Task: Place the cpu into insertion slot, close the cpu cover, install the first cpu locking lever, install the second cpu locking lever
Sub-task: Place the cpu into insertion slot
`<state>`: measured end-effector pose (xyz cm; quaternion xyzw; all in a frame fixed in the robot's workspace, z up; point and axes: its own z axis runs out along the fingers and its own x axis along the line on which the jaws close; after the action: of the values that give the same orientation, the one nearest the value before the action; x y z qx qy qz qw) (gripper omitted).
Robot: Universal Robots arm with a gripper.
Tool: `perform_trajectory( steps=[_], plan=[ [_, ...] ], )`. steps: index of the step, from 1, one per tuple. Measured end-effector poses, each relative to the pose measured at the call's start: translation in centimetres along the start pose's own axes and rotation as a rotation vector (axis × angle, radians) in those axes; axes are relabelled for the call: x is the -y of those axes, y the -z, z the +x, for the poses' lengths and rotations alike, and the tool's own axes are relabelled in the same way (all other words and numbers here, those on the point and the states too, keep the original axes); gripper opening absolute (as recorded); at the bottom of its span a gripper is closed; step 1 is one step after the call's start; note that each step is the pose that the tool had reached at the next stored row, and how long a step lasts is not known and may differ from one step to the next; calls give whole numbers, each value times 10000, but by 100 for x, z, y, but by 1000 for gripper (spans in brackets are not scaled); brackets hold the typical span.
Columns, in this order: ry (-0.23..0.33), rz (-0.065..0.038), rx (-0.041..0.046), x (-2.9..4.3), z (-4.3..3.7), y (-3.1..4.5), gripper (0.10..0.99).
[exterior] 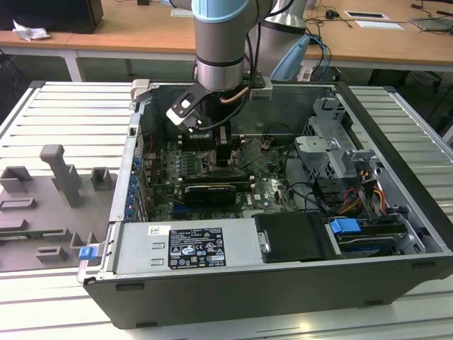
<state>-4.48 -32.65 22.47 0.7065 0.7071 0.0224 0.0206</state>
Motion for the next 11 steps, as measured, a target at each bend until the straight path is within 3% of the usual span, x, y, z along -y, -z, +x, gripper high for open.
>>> perform_trajectory(
  steps=[5,11],
  plan=[
    [0,0,-1,3,42,-49,525],
    [-12,1,1,10,79,-167,525]
  ],
)
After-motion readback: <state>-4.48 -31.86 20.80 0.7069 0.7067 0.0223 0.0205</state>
